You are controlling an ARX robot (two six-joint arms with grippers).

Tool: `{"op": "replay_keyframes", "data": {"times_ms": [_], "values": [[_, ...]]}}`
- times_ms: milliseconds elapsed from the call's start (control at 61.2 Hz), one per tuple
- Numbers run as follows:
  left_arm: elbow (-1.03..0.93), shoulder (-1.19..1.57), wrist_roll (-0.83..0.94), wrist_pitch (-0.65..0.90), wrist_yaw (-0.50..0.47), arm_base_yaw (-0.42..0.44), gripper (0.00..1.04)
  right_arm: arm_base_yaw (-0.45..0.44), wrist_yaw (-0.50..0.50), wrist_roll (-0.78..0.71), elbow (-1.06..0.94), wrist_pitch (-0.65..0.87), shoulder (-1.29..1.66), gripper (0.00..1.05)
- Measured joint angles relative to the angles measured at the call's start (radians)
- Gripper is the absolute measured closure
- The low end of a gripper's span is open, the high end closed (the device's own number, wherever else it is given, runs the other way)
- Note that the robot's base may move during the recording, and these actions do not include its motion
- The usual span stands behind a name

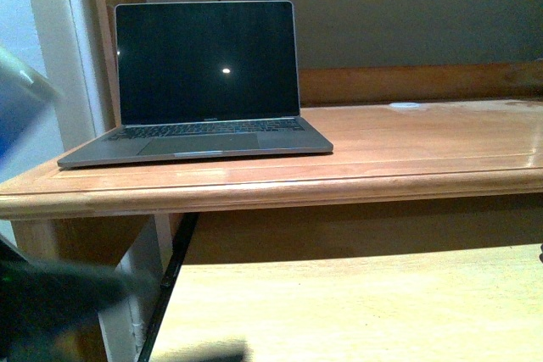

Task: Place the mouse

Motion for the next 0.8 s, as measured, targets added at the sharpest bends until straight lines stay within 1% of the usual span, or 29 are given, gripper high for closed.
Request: {"op": "replay_keyframes", "data": {"times_ms": [16,33,49,65,98,114,131,164,196,245,262,311,425,442,507,556,703,752,785,801], "values": [[-0.018,-0.035,-0.002,0.006,-0.079,0.012,0.35,0.000,0.002,0.000,0.000,0.000,0.000,0.07],[-0.025,-0.051,-0.004,0.008,-0.118,0.020,0.37,0.000,0.002,0.000,0.000,0.000,0.000,0.07],[-0.042,-0.084,-0.008,0.008,-0.194,0.039,0.42,0.000,0.002,0.000,0.000,0.000,0.000,0.07],[-0.048,-0.097,-0.008,0.008,-0.217,0.047,0.43,0.000,0.002,0.000,0.000,0.000,0.000,0.07],[-0.063,-0.124,-0.013,0.008,-0.246,0.065,0.48,0.013,0.047,0.018,0.006,-0.026,0.014,0.07],[-0.074,-0.142,-0.015,0.007,-0.257,0.079,0.51,0.035,0.109,0.042,0.025,-0.074,0.034,0.07],[-0.080,-0.150,-0.015,0.005,-0.256,0.085,0.53,0.045,0.122,0.058,0.034,-0.099,0.045,0.07],[-0.097,-0.171,-0.017,0.000,-0.246,0.100,0.58,0.072,0.220,0.111,0.068,-0.165,0.090,0.07],[-0.113,-0.190,-0.018,-0.007,-0.229,0.114,0.64,0.087,0.273,0.140,0.099,-0.212,0.130,0.07],[-0.130,-0.210,-0.018,-0.017,-0.203,0.132,0.71,0.100,0.312,0.163,0.129,-0.220,0.178,0.07],[-0.141,-0.222,-0.018,-0.023,-0.191,0.143,0.75,0.102,0.321,0.167,0.143,-0.202,0.207,0.07],[-0.154,-0.242,-0.018,-0.032,-0.175,0.162,0.81,0.105,0.319,0.169,0.177,-0.137,0.266,0.07],[-0.185,-0.307,-0.018,-0.061,-0.128,0.211,1.01,0.115,0.293,0.152,0.307,0.083,0.491,0.07],[-0.189,-0.318,-0.023,-0.066,-0.122,0.219,1.02,0.119,0.293,0.143,0.331,0.114,0.535,0.07],[-0.202,-0.350,-0.022,-0.083,-0.103,0.243,1.02,0.135,0.288,0.122,0.400,0.189,0.666,0.07],[-0.214,-0.377,-0.022,-0.100,-0.081,0.262,1.02,0.154,0.270,0.102,0.456,0.208,0.764,0.07],[-0.237,-0.440,-0.022,-0.140,-0.045,0.299,1.02,0.177,0.215,0.051,0.584,0.174,0.996,0.07],[-0.243,-0.459,-0.022,-0.152,-0.037,0.311,1.02,0.175,0.214,0.041,0.607,0.156,1.047,0.07],[-0.246,-0.473,-0.022,-0.165,0.004,0.334,1.02,0.173,0.209,0.031,0.623,0.143,1.075,0.07],[-0.249,-0.485,-0.022,-0.174,0.041,0.362,1.02,0.169,0.204,0.026,0.633,0.135,1.090,0.07]]}}
